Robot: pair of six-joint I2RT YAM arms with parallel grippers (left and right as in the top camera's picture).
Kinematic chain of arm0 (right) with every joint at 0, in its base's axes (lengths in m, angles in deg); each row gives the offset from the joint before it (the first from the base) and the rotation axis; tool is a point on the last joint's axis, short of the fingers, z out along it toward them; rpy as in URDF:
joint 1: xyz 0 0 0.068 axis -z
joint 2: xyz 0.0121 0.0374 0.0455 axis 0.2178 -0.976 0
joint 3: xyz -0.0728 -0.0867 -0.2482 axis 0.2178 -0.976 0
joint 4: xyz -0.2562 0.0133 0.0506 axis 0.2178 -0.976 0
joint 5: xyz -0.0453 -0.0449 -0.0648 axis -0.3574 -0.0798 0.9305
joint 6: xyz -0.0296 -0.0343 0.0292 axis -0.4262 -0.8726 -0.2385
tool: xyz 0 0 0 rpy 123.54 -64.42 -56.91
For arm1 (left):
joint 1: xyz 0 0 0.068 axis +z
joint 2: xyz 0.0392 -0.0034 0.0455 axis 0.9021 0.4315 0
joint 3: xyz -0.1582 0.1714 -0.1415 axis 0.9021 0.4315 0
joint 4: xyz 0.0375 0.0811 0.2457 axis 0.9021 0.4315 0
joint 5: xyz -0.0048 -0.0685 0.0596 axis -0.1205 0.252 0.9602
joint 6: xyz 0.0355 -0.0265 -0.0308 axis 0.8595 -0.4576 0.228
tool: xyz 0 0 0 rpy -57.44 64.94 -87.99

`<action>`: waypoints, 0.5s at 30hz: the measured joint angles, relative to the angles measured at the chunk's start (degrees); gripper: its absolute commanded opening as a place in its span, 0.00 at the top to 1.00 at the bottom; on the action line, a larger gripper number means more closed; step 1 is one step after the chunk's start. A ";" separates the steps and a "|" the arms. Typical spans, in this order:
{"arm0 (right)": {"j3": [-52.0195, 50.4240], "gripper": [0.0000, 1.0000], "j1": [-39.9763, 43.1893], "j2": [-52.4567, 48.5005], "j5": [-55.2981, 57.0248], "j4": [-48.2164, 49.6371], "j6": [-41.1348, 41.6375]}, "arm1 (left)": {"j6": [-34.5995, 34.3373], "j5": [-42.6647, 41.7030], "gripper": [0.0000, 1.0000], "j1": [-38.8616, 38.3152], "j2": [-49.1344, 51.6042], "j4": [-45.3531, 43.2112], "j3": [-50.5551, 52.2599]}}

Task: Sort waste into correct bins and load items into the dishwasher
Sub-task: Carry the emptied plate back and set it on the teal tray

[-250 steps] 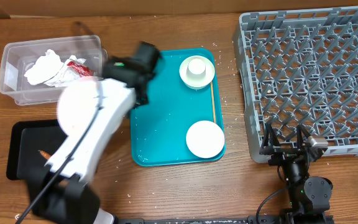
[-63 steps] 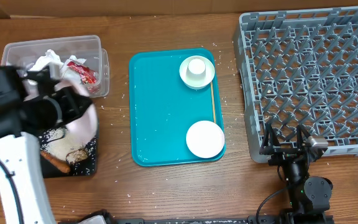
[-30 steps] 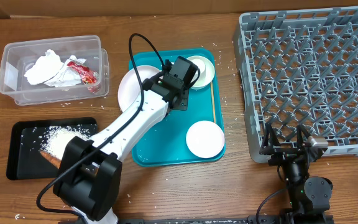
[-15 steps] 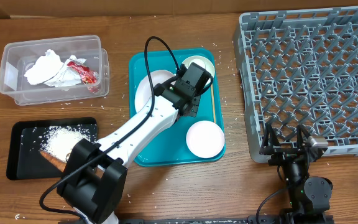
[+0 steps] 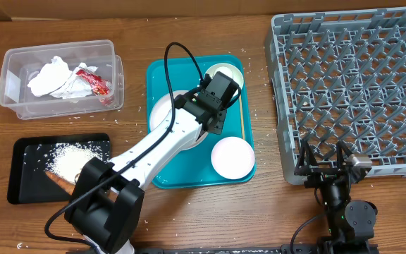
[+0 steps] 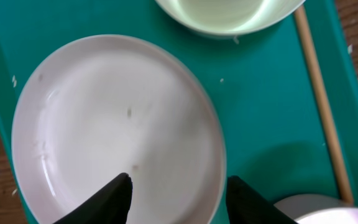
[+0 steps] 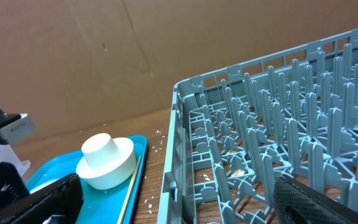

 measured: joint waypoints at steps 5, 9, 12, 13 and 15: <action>0.00 0.00 0.02 0.00 -0.04 0.00 0.00 | -1.16 3.89 0.32 0.00 0.00 6.34 -2.27; 0.00 0.00 0.02 0.00 0.00 -0.02 -0.02 | -1.99 6.40 0.15 0.24 -0.63 8.57 -7.54; 0.00 0.00 0.02 0.00 0.00 0.00 0.00 | -2.86 7.04 0.10 1.31 -2.49 9.84 -10.36; 0.00 0.00 0.02 0.00 -0.02 0.00 0.00 | -2.86 7.23 0.09 1.99 -3.23 10.14 -10.97; 0.00 0.00 0.02 0.00 -0.02 0.00 0.00 | -3.13 7.43 0.08 3.96 -4.87 10.91 -11.76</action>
